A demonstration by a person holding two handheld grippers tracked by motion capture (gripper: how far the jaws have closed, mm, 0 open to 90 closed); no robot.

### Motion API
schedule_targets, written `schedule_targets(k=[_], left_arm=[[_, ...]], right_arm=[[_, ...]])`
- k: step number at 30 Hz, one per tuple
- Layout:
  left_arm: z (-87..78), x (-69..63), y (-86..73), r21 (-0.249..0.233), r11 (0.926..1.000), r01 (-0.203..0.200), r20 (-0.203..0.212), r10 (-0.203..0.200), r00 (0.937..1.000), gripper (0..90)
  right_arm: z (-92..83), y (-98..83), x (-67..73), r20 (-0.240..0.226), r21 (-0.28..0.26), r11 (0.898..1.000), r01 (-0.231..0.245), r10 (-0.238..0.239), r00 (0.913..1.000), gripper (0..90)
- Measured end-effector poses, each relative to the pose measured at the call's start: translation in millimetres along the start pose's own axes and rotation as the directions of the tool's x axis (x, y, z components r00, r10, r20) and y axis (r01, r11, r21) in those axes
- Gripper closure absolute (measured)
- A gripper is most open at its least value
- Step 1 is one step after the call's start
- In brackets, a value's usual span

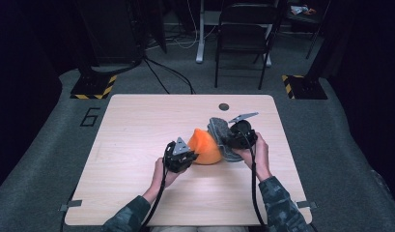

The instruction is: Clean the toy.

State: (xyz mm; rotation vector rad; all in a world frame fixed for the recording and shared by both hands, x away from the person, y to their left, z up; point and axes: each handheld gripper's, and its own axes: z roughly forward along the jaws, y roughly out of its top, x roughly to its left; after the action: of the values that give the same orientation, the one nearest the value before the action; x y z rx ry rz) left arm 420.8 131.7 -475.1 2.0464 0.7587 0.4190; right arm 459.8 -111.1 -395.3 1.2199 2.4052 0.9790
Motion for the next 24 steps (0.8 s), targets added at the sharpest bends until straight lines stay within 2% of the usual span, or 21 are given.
schedule_targets(k=[3, 5, 8, 11, 13, 19, 24], left_arm=[[-0.4, 0.0, -0.1, 0.006, 1.0, -0.004, 0.001, 0.004, 1.0, 81.4], [-0.4, -0.6, -0.4, 0.005, 1.0, -0.004, -0.006, 0.004, 1.0, 81.4], [-0.7, -0.1, -0.7, 0.008, 0.9999, -0.01, -0.008, 0.01, 0.9999, 81.3], [-0.8, 0.6, -0.5, 0.015, 0.9998, -0.01, -0.002, 0.01, 0.9999, 81.4], [-1.0, 0.7, -0.5, 0.017, 0.9998, -0.011, -0.001, 0.011, 0.9999, 81.4], [0.0, 1.3, -0.2, 0.008, 0.9999, -0.011, 0.0, 0.011, 0.9999, 81.4], [-0.1, 1.7, 0.1, 0.011, 0.9999, -0.008, 0.004, 0.008, 1.0, 81.3]], right_arm=[[-0.2, 4.4, 15.4, -0.048, -0.029, 0.999, 0.046, -0.047, 0.9978, 73.0], [3.4, 7.0, 25.2, -0.052, -0.037, 0.998, 0.057, -0.059, 0.9969, 73.0], [12.6, 6.5, 32.5, -0.039, -0.005, 0.996, 0.084, -0.084, 0.9957, 72.9], [14.0, 5.1, 30.5, -0.032, -0.002, 0.996, 0.086, -0.086, 0.9958, 72.9], [13.4, 4.2, 28.2, 0.003, 0.007, 0.995, 0.099, -0.099, 0.9951, 72.9], [16.6, -1.4, 13.6, -0.001, 0.026, 0.999, 0.048, -0.048, 0.9989, 72.8], [18.5, -8.0, 2.2, 0.023, 0.042, 0.999, 0.02, -0.021, 0.9995, 72.7]])
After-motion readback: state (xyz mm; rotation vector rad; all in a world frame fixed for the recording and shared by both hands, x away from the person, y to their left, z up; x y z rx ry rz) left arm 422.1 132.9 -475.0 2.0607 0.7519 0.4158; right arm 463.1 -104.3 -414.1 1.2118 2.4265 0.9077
